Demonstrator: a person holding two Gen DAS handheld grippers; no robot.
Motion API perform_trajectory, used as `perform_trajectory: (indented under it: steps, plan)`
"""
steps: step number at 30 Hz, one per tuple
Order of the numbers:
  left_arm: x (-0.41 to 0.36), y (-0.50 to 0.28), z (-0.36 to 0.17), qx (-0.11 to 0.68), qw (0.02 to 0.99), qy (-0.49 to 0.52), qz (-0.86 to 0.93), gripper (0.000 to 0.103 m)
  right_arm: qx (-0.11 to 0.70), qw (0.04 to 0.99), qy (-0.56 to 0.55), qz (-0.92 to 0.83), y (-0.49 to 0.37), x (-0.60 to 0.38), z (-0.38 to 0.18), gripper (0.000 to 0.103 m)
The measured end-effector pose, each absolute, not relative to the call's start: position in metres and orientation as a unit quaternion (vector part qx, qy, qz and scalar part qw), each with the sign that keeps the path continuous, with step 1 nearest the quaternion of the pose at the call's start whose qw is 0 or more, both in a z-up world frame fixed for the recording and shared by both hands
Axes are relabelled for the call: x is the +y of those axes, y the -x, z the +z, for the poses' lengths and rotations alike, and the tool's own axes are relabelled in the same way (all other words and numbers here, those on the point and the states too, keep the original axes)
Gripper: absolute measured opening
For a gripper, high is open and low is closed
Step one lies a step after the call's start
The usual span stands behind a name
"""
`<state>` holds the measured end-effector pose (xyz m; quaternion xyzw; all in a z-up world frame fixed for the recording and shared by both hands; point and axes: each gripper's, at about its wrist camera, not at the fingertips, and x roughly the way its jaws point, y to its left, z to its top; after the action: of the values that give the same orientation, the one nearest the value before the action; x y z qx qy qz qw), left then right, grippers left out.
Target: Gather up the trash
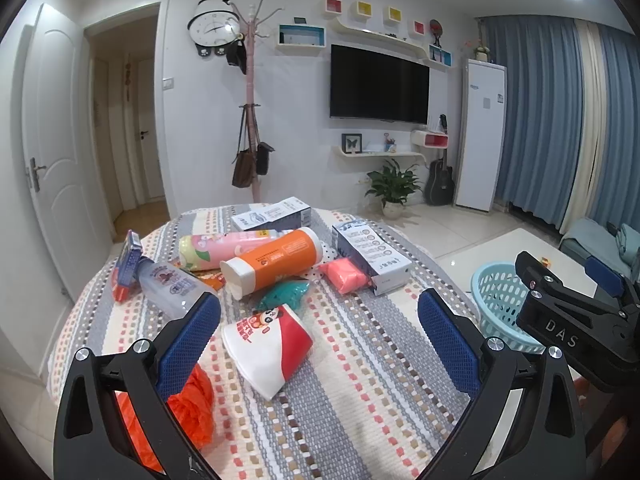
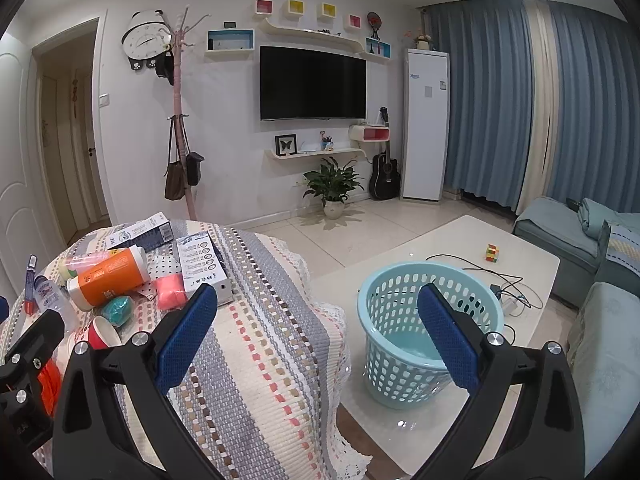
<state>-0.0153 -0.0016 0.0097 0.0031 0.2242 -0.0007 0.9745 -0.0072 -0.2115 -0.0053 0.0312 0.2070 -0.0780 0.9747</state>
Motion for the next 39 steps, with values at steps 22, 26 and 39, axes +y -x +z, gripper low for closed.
perform_trajectory:
  steps: [22,26,39]
  plan:
    - [-0.0006,0.0166,0.0089,0.224,0.975,-0.001,-0.002,0.096,0.207,0.975,-0.030,-0.075,0.0075,-0.2078,-0.0060,0.095]
    - [-0.0002,0.0166,0.0087,0.223,0.975,0.000,-0.002,0.096,0.208,0.975,-0.030,-0.076,0.0074,-0.2070,-0.0066,0.095]
    - [0.0005,0.0157,0.0068,0.224,0.975,0.000,-0.002,0.096,0.209,0.974,-0.032,-0.077,0.0087,-0.2074,-0.0049,0.095]
